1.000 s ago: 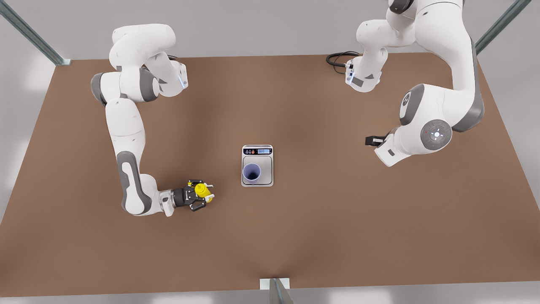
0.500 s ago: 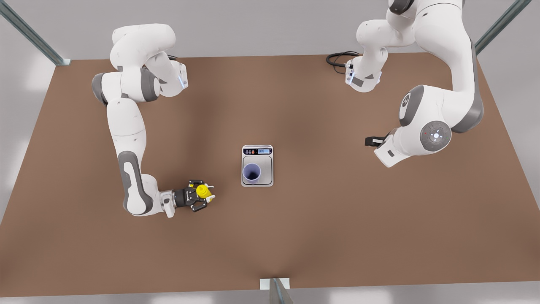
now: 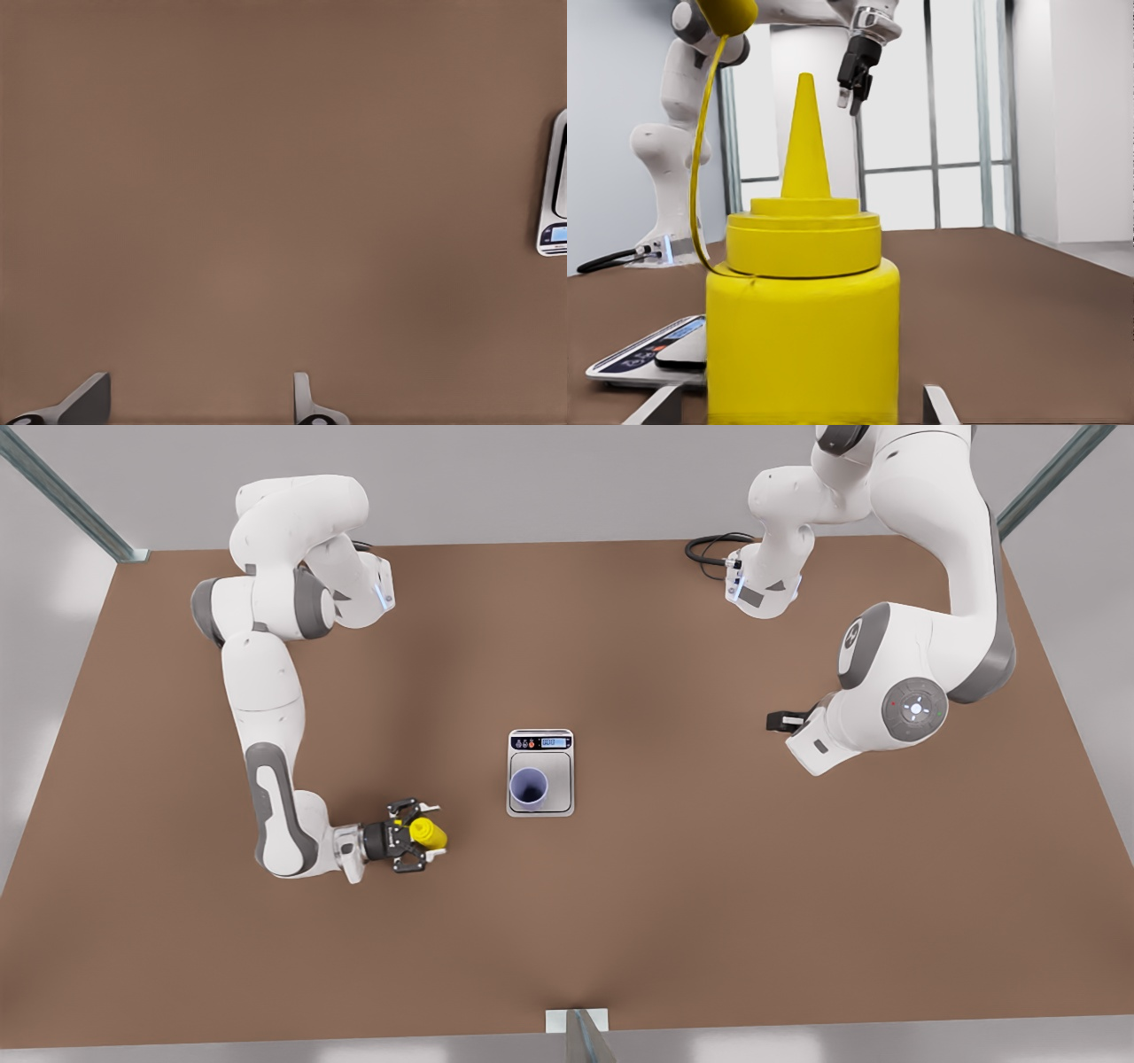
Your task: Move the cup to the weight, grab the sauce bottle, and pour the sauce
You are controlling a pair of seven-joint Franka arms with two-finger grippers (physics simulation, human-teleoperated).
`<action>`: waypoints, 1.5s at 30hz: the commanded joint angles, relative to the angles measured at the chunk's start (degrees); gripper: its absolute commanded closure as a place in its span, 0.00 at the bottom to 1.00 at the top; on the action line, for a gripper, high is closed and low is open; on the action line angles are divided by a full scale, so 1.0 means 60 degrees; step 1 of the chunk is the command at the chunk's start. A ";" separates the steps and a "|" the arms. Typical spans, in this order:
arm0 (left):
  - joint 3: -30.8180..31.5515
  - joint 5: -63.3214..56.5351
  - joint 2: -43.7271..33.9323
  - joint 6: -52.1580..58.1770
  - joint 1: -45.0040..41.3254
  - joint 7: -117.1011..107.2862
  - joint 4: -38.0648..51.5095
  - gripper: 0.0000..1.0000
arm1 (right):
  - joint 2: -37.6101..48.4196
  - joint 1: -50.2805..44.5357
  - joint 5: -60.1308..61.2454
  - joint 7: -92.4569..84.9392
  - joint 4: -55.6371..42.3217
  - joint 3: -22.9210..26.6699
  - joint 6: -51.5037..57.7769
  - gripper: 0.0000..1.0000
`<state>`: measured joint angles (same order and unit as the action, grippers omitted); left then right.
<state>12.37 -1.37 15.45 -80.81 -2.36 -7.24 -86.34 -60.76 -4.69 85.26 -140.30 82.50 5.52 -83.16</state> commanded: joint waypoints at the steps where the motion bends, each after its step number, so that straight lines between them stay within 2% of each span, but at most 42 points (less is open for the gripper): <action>1: 0.0004 -0.0006 -0.0012 0.0007 -0.0018 -0.0009 0.0004 0.00 | 0.0005 0.0049 -0.0031 0.0253 0.0020 0.0002 0.0061 0.00; 14: 0.0004 0.0009 -0.0012 -0.0007 -0.0018 -0.0009 0.0004 0.00 | 0.0019 0.0195 -0.0118 0.0224 0.0006 0.0002 0.0091 0.00; 21: 0.0019 0.0024 -0.0012 0.0007 -0.0032 -0.0126 0.0004 0.00 | 0.0034 0.0766 -0.0368 0.0224 -0.0038 0.0002 0.0368 0.00; 24: 0.0019 0.0024 -0.0012 0.0022 -0.0032 -0.0126 0.0004 0.00 | 0.0063 0.1455 -0.1289 0.0238 -0.0199 0.0002 0.0647 0.00; 25: 0.0019 0.0024 -0.0026 0.0036 -0.0032 -0.0126 0.0004 0.00 | 0.0166 0.1777 -0.2066 0.0341 -0.0740 0.0017 0.0808 0.00; 27: 0.0019 0.0024 -0.0026 0.0036 -0.0032 -0.0126 0.0004 0.00 | 0.0444 0.1821 -0.3794 0.1964 -0.2263 0.1041 0.1233 0.00; 28: 0.0019 0.0024 -0.0026 0.0036 -0.0032 -0.0126 0.0004 0.00 | 0.0385 0.1807 -0.5225 0.4886 -0.4062 0.1671 0.1511 0.00; 30: 0.0019 0.0024 -0.0026 0.0036 -0.0062 -0.0126 0.0005 0.00 | 0.0546 0.1558 -0.5977 1.1972 -0.4418 0.1774 0.1497 0.00; 31: 0.0019 0.0024 -0.0026 0.0036 -0.0062 -0.0111 0.0004 0.00 | 0.1072 0.1135 -0.7247 1.5899 -0.4682 0.1774 0.1424 0.00; 32: 0.0019 0.0024 -0.0026 0.0022 -0.0062 -0.0111 0.0004 0.00 | 0.1775 0.0287 -0.9470 2.0132 -0.4682 0.1774 0.0854 0.00; 33: 0.0019 0.0024 -0.0026 0.0022 -0.0062 -0.0111 0.0004 0.00 | 0.2201 -0.0551 -1.1176 2.2911 -0.4740 0.1775 0.0648 0.00; 34: 0.0019 0.0024 -0.0026 0.0022 -0.0062 -0.0126 0.0004 0.00 | 0.3094 -0.1327 -1.3080 2.3236 -0.4726 0.1745 0.0852 0.00; 36: 0.0019 0.0053 -0.0026 0.0007 -0.0047 -0.0141 0.0004 0.00 | 0.5671 -0.1168 -1.3639 2.3076 -0.3702 0.1350 0.1746 0.00; 37: 0.0019 0.0068 -0.0026 0.0022 -0.0032 -0.0111 0.0004 0.00 | 0.6374 -0.1050 -1.3857 2.2667 -0.3190 0.1262 0.1761 0.00; 38: 0.0019 0.0082 -0.0026 0.0051 -0.0032 -0.0097 0.0224 0.00 | 0.7064 -0.0655 -1.4400 2.2621 -0.2881 0.0487 0.1907 0.00; 39: 0.0019 0.0609 -0.0012 0.0036 0.0026 -0.0097 0.0224 0.00 | 0.7724 -0.0596 -1.4459 2.2680 -0.2339 0.0368 0.1907 0.00; 41: -0.0010 0.0610 0.0003 0.0007 0.0085 -0.0067 0.0239 0.00 | 0.8529 -0.0581 -1.4459 2.2797 -0.1650 0.0324 0.1878 0.00; 45: -0.0010 0.0390 0.0018 -0.0007 0.0056 -0.0097 0.0239 0.00 | 0.8911 -0.0274 -1.4459 2.2782 -0.1474 0.0046 0.1849 0.00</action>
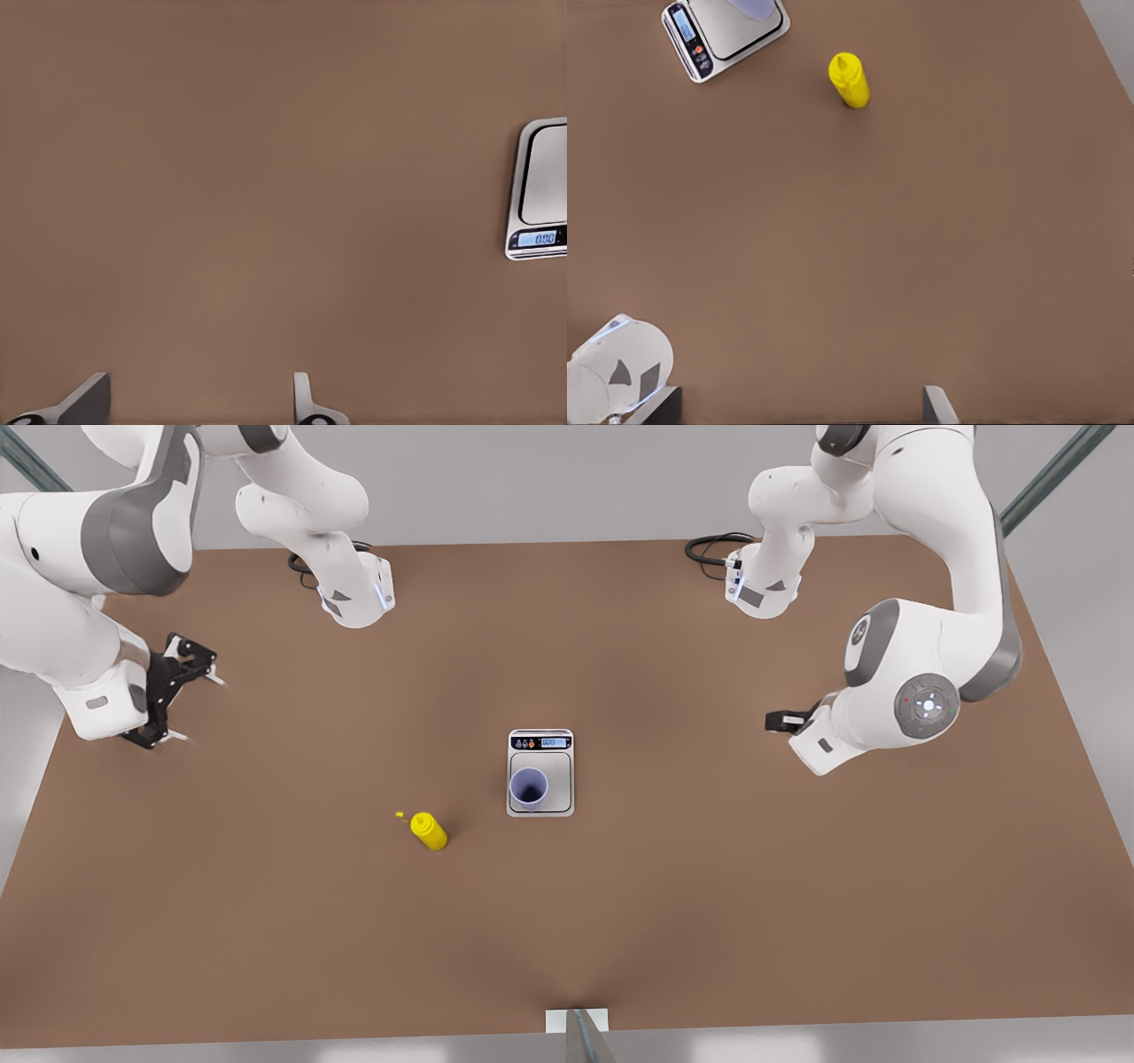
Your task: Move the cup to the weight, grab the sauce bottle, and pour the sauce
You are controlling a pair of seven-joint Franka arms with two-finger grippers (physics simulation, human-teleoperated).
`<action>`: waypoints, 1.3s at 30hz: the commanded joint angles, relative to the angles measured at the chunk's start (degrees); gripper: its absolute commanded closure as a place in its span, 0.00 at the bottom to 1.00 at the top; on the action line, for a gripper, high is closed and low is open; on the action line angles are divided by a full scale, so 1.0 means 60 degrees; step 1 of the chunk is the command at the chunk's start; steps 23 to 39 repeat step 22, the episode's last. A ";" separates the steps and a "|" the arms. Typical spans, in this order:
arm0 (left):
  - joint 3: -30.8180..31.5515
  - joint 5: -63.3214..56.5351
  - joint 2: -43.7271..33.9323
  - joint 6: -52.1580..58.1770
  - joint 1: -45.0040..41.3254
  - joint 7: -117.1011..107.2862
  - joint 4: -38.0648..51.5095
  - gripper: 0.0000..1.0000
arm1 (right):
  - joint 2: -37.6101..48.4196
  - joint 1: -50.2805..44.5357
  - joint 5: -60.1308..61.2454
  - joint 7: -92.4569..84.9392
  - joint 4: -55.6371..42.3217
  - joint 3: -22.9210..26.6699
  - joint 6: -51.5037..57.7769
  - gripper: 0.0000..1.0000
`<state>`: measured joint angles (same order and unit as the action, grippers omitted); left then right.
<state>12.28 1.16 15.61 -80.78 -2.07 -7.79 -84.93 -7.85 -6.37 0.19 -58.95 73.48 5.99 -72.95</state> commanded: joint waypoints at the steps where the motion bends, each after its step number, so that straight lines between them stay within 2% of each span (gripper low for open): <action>1: 0.0004 -0.0032 -0.0009 -0.0012 0.0009 -0.0021 0.0005 0.00 | 0.0239 0.0065 -0.0296 0.9195 0.0175 -0.0089 0.0118 0.00; 14: 0.0019 -0.0017 -0.0009 0.0061 -0.0006 -0.0021 -0.0010 0.00 | 0.0796 0.0211 -0.0603 0.9371 0.1054 -0.0251 -0.0439 0.00; 39: 0.0019 -0.0017 -0.0024 0.0061 -0.0021 -0.0123 0.0005 0.00 | 0.0738 0.0226 -0.0618 0.9341 0.0996 -0.0309 -0.0439 0.00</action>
